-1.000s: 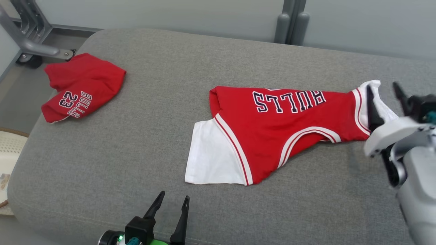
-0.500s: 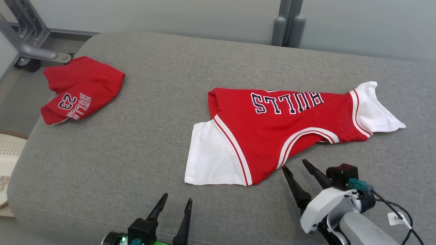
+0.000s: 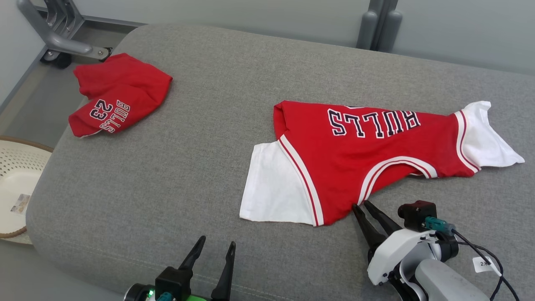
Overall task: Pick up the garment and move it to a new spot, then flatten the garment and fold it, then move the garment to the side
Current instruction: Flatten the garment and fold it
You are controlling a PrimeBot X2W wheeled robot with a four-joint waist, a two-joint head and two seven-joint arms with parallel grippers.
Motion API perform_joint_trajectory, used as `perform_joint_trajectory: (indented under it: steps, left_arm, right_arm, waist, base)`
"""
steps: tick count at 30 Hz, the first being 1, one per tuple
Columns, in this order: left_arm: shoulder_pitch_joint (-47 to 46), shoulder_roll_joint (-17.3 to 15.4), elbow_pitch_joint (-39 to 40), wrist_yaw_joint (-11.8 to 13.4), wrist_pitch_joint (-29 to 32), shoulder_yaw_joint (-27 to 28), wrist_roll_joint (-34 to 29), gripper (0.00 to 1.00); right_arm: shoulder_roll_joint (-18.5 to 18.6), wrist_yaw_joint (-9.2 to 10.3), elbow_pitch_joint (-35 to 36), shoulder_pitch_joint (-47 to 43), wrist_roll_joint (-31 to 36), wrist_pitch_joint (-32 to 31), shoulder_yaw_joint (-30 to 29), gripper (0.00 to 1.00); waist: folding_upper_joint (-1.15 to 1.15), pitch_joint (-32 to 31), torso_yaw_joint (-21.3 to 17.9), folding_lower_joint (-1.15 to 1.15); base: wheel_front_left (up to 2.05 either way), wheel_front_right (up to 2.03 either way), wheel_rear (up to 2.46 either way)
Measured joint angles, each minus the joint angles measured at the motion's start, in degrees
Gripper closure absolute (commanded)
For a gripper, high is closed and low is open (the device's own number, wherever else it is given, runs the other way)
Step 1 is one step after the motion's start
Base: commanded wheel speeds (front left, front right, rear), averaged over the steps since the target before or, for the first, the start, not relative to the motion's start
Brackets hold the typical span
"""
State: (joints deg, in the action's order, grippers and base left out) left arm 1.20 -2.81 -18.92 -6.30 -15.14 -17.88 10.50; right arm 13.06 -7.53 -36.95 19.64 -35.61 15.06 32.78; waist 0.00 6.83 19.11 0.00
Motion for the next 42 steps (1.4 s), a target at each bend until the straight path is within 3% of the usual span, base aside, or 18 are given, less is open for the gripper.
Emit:
perform_joint_trajectory:
  steps: [3, 5, 7, 8, 24, 25, 26, 31, 42]
  left_arm:
    - [-0.01, 0.0, 0.05, -0.08, 0.0, -0.19, 0.15, 0.0]
    - [-0.05, 0.0, 0.08, -0.08, 0.0, -0.41, 0.19, 0.0]
    - [-0.12, 0.0, 0.09, -0.08, 0.0, -0.6, 0.41, 0.0]
    - [-0.23, 0.01, 0.08, -0.08, 0.0, -0.71, 0.48, 0.0]
    - [0.1, 0.01, -0.32, -0.1, 0.0, 0.27, 0.05, 0.0]
    - [0.08, 0.01, -0.34, -0.19, 0.0, 0.12, 0.05, 0.0]
    - [0.04, 0.01, -0.33, -0.2, 0.0, -0.1, 0.08, 0.0]
    - [-0.46, 0.02, -0.37, -0.32, 0.0, -1.49, 0.15, 0.0]
    - [0.1, -0.01, -0.37, -0.24, 0.0, -0.42, 0.19, 0.0]
  right_arm:
    - [0.03, 0.0, -0.46, 0.49, -0.2, 0.0, -0.01, 0.6]
    - [-0.01, 0.0, -0.75, 0.77, -0.46, 0.0, -0.04, 0.56]
    - [-0.16, 0.0, -1.02, 0.93, -0.46, 0.0, 0.08, 0.61]
    - [-0.27, 0.0, -1.14, 1.21, -0.46, 0.0, 0.32, 1.0]
    - [2.87, 0.0, 2.69, -0.97, -1.09, 0.0, -0.54, 1.0]
    - [2.89, 0.0, 2.96, -1.03, -1.24, 0.0, -0.89, 0.57]
    - [2.88, 0.0, 3.12, -1.1, -1.3, 0.0, -1.05, 0.0]
    - [2.1, 0.0, 3.08, -1.29, -1.76, 0.0, -0.35, 0.0]
    - [1.2, 0.0, -0.49, 0.57, -2.02, 0.0, -1.62, 0.0]
  waist:
    - [0.0, 0.27, -0.14, 0.0]
    - [0.0, 0.42, -0.33, 0.0]
    - [0.0, 0.59, -0.5, 0.0]
    - [0.0, 0.74, -0.62, 0.0]
    - [0.0, -0.72, -3.65, 0.0]
    - [0.0, -0.91, -3.86, 0.0]
    - [0.0, -1.06, -4.04, 0.0]
    - [0.0, -1.07, -3.48, 0.0]
    - [0.0, 0.15, 1.74, 0.0]
  base:
    - [0.0, 0.0, 0.0]
    - [0.0, 0.0, 0.0]
    - [0.0, 0.0, 0.0]
    - [0.0, 0.0, 0.0]
    - [0.0, 0.0, 0.0]
    - [0.0, 0.0, 0.0]
    - [0.0, 0.0, 0.0]
    - [0.0, 0.0, 0.0]
    - [0.0, 0.0, 0.0]
